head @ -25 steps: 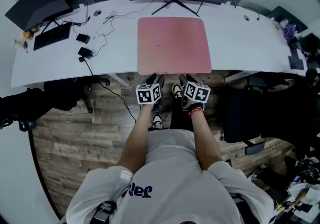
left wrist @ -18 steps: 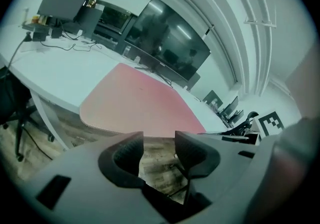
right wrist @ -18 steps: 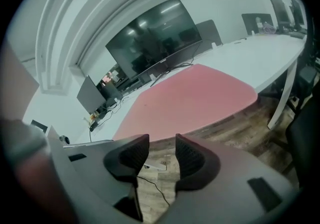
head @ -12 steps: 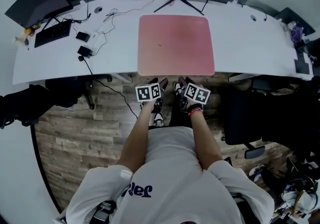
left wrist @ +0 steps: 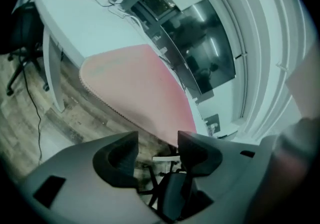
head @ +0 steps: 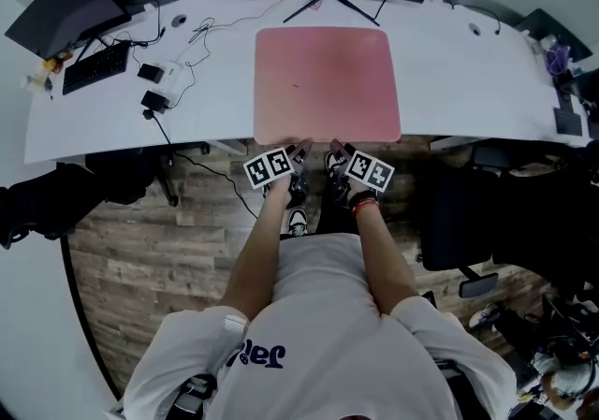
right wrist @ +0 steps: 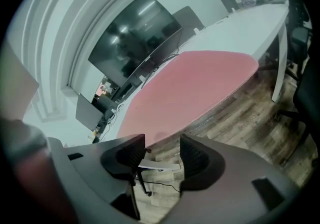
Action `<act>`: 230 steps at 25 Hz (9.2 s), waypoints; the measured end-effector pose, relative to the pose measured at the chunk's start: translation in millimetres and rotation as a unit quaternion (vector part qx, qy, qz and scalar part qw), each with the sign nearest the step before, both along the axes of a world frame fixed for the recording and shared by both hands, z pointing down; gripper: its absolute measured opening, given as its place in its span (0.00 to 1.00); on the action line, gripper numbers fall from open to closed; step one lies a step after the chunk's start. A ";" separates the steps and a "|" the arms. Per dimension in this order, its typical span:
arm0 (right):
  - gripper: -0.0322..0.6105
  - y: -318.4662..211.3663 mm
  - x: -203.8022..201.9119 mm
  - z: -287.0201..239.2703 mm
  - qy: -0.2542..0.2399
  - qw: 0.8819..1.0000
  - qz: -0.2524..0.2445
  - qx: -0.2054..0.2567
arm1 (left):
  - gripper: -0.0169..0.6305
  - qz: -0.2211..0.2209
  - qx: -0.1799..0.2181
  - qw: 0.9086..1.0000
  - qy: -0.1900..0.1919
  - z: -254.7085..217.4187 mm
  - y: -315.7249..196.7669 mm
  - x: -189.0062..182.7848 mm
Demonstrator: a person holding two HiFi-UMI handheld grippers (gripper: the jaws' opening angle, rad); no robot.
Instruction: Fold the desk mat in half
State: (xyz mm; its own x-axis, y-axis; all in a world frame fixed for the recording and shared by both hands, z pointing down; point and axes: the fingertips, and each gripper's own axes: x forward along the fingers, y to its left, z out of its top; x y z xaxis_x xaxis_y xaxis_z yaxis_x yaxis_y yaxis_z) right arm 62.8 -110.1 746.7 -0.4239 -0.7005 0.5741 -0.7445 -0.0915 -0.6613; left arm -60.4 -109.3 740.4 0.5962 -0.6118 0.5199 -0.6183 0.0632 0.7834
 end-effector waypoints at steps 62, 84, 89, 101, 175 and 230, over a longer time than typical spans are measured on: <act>0.10 -43.7 4.1 -29.2 -0.157 0.983 0.092 -0.014 | 0.07 -0.085 -0.045 0.991 0.092 -33.2 -42.0 -3.9; 0.10 -90.4 5.1 -29.9 -0.200 0.976 0.081 -0.035 | 0.07 -0.114 -0.051 0.987 0.099 -33.1 -92.8 1.7; 0.10 -102.2 5.4 -30.6 -0.200 0.976 0.078 -0.032 | 0.07 -0.120 -0.050 0.987 0.094 -32.7 -103.7 1.9; 0.11 -124.1 5.7 -34.4 -0.228 0.971 0.070 -0.026 | 0.07 -0.132 -0.042 0.987 0.084 -33.3 -124.8 2.0; 0.13 -266.7 5.0 -36.5 -0.224 0.971 0.066 -0.053 | 0.07 -0.152 -0.018 0.985 0.073 -38.0 -259.9 -0.8; 0.08 -354.9 6.5 -30.8 -0.274 0.958 0.049 -0.064 | 0.07 -0.164 -0.004 0.984 0.069 -28.2 -344.0 1.3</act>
